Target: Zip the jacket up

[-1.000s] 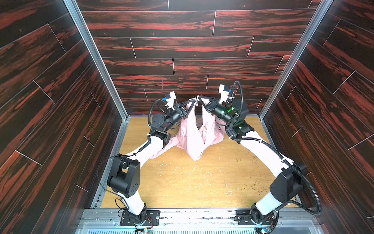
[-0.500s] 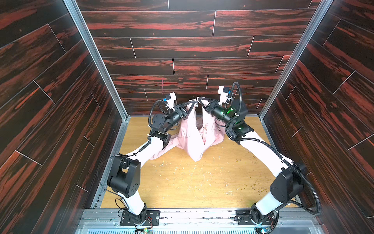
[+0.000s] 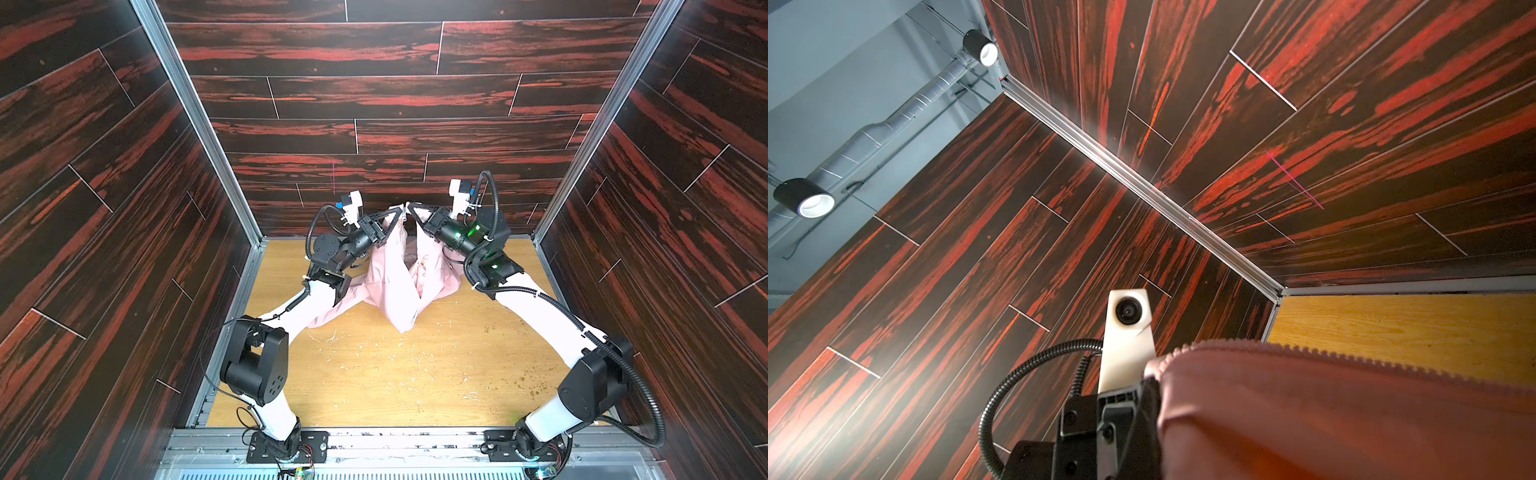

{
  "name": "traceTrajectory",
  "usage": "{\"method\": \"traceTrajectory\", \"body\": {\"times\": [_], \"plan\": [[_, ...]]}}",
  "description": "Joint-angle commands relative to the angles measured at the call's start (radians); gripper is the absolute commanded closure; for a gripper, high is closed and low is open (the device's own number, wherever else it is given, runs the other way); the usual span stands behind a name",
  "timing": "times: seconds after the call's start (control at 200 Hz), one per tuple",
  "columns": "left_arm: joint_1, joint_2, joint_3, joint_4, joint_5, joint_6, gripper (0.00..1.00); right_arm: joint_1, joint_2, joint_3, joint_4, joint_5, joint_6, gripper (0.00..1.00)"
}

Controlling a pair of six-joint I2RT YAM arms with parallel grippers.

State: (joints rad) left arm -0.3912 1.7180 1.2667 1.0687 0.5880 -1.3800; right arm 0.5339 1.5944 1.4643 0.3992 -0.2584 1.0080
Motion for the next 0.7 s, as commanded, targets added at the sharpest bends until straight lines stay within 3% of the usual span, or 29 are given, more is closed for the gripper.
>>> {"method": "traceTrajectory", "body": {"times": [0.0,0.691], "plan": [[-0.001,-0.049,-0.012,0.023,0.008,0.012,1.0,0.009,-0.068,-0.007,0.035,-0.015,-0.019,1.0],[-0.001,-0.071,-0.029,0.029,-0.01,0.018,1.0,0.01,-0.079,-0.047,-0.01,-0.028,-0.003,1.0]]}}
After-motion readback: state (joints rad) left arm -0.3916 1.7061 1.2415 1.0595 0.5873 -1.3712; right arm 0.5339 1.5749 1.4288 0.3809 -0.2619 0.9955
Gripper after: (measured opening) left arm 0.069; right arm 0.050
